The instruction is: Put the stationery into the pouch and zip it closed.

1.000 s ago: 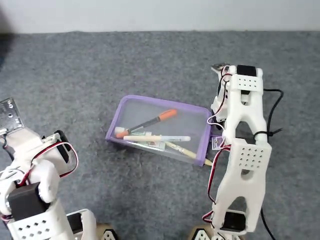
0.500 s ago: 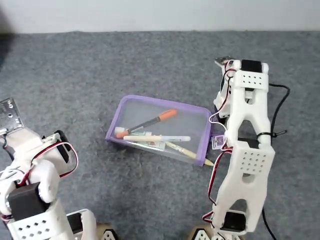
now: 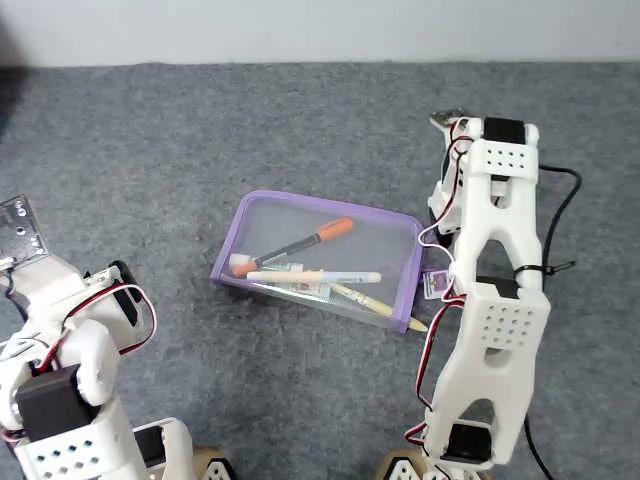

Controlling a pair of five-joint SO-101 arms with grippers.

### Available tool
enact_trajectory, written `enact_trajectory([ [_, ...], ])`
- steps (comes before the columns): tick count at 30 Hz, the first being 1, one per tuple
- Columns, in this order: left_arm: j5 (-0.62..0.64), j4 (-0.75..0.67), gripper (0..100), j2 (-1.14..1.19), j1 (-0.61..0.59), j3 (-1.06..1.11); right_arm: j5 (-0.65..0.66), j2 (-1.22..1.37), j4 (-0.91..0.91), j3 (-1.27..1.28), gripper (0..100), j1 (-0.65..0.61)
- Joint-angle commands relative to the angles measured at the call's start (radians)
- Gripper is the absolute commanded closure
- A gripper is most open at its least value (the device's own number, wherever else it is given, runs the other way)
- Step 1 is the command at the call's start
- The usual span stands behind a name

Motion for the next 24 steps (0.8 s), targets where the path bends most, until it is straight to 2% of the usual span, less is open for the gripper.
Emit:
enact_trajectory([
  [1,0.006,-0.018,89,0.0,0.002,-0.007,-0.009,-0.015,0.041,-0.032,88.0,-0.002],
  [3,0.006,-0.017,89,0.0,0.002,-0.01,-0.009,-0.018,0.041,-0.032,88.6,0.004],
  [8,0.006,-0.017,89,0.0,0.002,-0.008,-0.009,-0.005,0.038,-0.032,99.3,0.019],
  [17,0.006,-0.015,89,0.0,0.002,-0.012,-0.009,0.048,0.041,-0.038,99.1,0.021],
  [24,0.006,-0.018,89,-0.002,0.002,-0.021,0.011,-0.209,0.038,-0.038,99.1,0.019],
])
